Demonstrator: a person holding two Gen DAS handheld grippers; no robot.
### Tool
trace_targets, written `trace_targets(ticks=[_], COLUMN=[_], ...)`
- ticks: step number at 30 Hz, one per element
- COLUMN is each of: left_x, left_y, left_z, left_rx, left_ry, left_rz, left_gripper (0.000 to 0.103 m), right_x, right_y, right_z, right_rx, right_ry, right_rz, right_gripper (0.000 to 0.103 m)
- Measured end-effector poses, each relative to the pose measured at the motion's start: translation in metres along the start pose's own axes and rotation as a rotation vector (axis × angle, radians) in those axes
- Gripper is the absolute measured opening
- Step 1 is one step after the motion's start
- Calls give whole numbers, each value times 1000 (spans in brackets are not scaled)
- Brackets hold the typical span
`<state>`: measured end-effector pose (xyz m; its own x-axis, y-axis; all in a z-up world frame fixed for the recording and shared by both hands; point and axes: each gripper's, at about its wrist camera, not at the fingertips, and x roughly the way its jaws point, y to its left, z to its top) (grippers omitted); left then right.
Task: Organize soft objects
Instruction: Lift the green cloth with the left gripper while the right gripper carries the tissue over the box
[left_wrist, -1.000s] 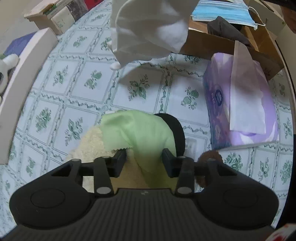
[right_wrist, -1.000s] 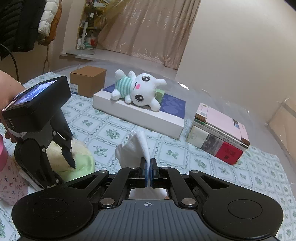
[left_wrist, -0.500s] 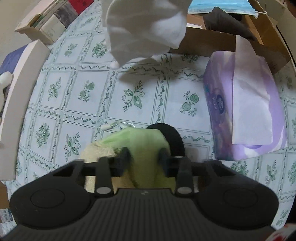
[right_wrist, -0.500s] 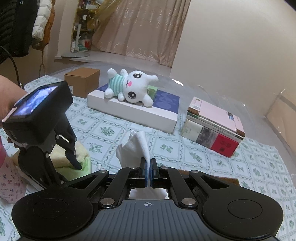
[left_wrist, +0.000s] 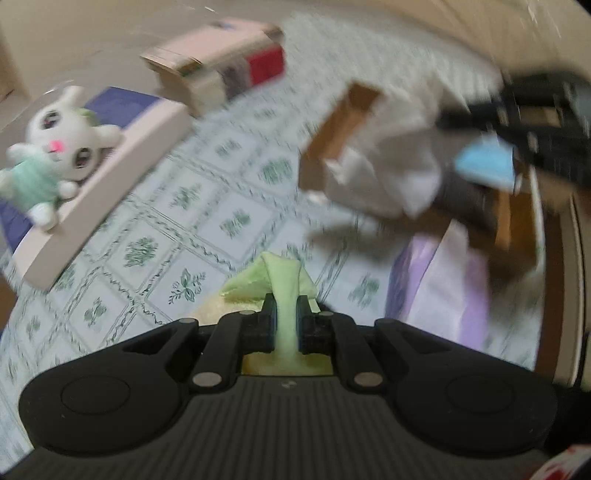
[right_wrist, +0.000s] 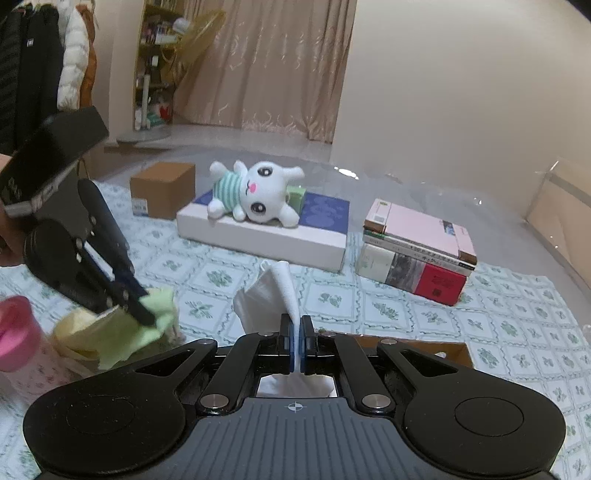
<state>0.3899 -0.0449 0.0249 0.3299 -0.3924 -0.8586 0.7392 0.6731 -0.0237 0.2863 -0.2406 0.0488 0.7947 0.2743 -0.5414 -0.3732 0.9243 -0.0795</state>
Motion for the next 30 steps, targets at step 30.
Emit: trace_targets(ticks=[30], left_x=[-48], left_y=[-105], left_z=[-3], left_rx=[-172], left_ry=[-101], left_rz=[-34], left_gripper=[9], right_x=[-120], right_y=[-9], right_z=[-20], right_rx=[90], right_ry=[-61], right_rz=[-2], right_gripper=[3])
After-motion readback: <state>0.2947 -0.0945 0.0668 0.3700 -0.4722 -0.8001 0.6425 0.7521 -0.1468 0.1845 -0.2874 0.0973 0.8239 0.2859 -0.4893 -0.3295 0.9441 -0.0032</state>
